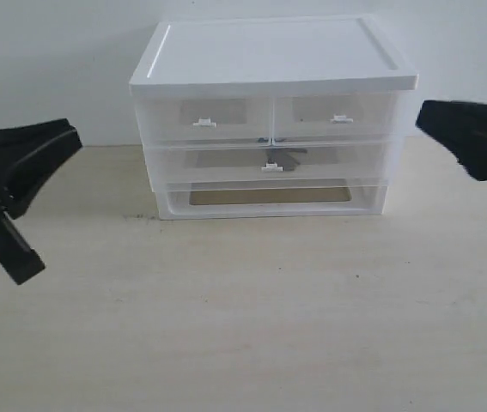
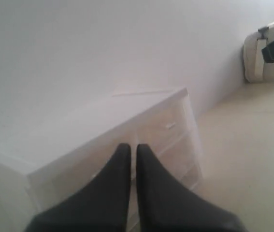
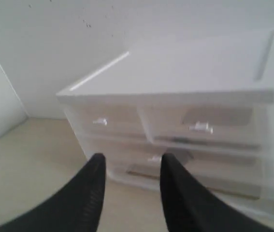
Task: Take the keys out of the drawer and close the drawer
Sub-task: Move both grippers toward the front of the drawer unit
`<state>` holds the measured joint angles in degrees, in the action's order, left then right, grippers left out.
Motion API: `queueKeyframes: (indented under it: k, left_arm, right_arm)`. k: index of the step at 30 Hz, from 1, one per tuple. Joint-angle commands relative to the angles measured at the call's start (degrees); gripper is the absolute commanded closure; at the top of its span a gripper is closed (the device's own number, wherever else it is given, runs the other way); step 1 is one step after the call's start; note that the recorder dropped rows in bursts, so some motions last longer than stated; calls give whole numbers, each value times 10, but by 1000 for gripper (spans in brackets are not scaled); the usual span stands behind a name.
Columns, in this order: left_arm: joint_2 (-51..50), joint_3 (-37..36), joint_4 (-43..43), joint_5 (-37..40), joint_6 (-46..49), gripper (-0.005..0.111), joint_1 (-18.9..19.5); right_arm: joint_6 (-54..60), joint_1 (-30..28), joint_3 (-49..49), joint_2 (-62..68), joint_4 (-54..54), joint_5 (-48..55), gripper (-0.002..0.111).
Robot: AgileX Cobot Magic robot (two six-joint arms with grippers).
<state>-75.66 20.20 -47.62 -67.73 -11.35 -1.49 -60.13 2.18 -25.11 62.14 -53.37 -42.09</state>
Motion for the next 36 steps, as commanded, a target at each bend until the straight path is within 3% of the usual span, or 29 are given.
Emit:
queueKeyframes:
  k: [1,6,10,14,16,22,28,33,36]
  left_arm:
    - [-132,46,-15,-22,109,102,-4]
    - [-284,145,2,-22,216,102,-46]
    - [-360,235,103,-22,291,102,-83]
    - [-408,323,92,-22,296,102,-91]
    - [-436,360,101,-22,298,96,-99]
    - [-464,396,110,-22,307,76,-105]
    - [-470,403,133,-10,320,76,-105]
    - [-470,403,132,-10,320,76,-105]
    - [-470,403,132,-1,320,76,-105]
  right_arm:
    - [-104,-4,-52,136,-66,-31,62]
    - [-170,-4,-137,298,-114,-91,62]
    - [-208,-4,-197,395,-145,-135,62]
    - [-209,-4,-240,447,-150,-130,62]
    - [-223,-4,-265,468,-152,-130,62]
    - [-253,11,-305,501,-167,-128,62]
    - [-255,42,-328,511,-169,-114,62]
    - [-269,69,-353,514,-161,-38,62]
    - [-316,70,-370,523,-155,-60,62]
